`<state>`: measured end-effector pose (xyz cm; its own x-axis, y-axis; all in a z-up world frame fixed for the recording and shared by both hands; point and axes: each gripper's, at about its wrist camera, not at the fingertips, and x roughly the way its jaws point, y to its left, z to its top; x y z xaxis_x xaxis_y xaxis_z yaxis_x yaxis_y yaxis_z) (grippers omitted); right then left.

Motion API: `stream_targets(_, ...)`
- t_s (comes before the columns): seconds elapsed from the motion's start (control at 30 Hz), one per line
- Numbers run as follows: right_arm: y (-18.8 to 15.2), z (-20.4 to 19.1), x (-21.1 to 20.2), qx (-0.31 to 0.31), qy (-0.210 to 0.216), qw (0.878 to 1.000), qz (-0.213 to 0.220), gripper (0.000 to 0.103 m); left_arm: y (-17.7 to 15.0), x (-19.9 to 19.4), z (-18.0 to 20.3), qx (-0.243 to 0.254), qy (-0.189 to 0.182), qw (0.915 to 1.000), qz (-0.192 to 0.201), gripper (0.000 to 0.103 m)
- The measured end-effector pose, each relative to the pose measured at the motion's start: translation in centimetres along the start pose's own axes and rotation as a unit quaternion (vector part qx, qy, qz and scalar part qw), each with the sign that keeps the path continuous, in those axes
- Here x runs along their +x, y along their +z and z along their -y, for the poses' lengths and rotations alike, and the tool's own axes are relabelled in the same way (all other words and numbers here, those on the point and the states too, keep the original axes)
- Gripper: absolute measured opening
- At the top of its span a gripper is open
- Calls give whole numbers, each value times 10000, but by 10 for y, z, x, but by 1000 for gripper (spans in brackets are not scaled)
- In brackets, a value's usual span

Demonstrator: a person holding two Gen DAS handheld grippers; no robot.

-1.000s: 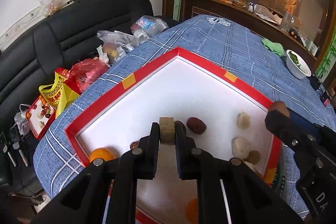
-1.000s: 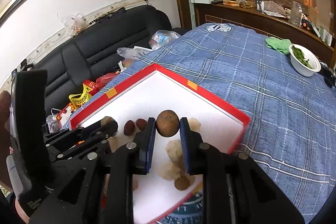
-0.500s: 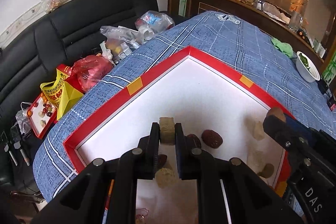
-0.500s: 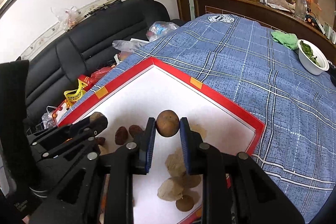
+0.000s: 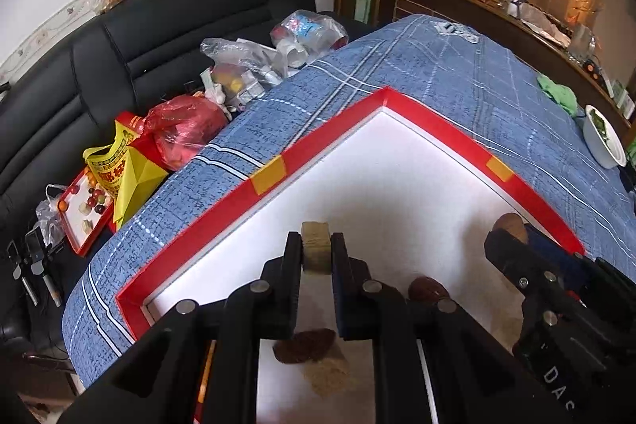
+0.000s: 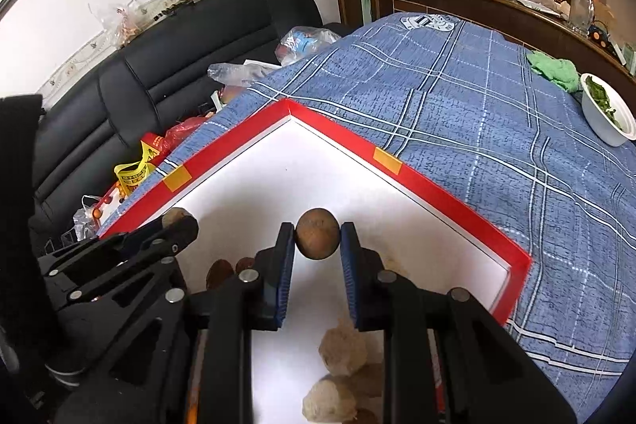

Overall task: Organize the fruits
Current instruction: 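Carry the tan cube with the left tool while the right tool carries the brown fruit over the tray, then open the left tool over the tray while the right tool releases the brown fruit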

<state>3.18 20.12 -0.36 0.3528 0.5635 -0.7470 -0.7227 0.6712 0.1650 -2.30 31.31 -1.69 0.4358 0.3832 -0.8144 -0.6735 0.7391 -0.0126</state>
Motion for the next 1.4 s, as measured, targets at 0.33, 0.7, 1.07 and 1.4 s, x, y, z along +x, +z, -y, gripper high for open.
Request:
stream_targets(0.33,5,0,20,26,-64,9998,-180,26,2,11,-3,-102,95,9997,-182,12)
stream_targets(0.7,7,6,31,143,-147,9992,-340,26,3,14,-4,-114,140,9996,-222,12)
stream_targets(1.07,5,11,33,206,-240,9984,-469,53,0,5,-10,-165,357,9992,-63,73)
stream_targets(1.4,-6,15,-24,157,-200,9997,58,103,-21,-40,-16,-197,242,9989,352,82)
